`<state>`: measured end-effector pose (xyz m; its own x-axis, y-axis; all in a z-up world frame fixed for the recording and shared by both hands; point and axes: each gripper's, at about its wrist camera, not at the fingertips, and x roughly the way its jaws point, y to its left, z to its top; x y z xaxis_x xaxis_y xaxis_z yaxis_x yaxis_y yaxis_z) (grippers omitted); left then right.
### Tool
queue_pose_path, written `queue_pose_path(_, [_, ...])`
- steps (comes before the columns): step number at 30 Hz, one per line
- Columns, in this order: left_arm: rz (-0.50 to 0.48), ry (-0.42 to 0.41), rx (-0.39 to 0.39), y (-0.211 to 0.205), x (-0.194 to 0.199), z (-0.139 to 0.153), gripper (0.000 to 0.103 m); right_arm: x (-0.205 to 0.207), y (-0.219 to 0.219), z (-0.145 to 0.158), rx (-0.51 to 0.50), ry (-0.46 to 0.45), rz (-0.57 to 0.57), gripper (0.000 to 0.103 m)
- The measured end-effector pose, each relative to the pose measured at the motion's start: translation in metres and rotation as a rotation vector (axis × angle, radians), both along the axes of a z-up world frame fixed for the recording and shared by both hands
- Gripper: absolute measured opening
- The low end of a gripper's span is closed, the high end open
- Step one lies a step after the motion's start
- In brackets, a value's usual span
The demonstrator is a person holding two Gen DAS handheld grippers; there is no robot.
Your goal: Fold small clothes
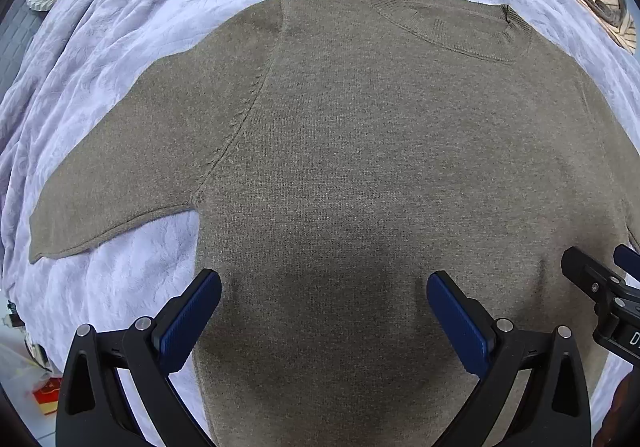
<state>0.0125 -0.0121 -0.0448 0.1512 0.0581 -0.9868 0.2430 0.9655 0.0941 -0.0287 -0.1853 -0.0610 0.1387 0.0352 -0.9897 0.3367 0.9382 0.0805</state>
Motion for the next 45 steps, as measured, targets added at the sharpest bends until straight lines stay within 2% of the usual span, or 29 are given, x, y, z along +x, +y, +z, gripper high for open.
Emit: queue_pose_path(45, [0.015, -0.013, 0.000, 0.015, -0.002, 0.006, 0.103, -0.003, 0.000, 0.006, -0.011, -0.002, 0.017, 0.102])
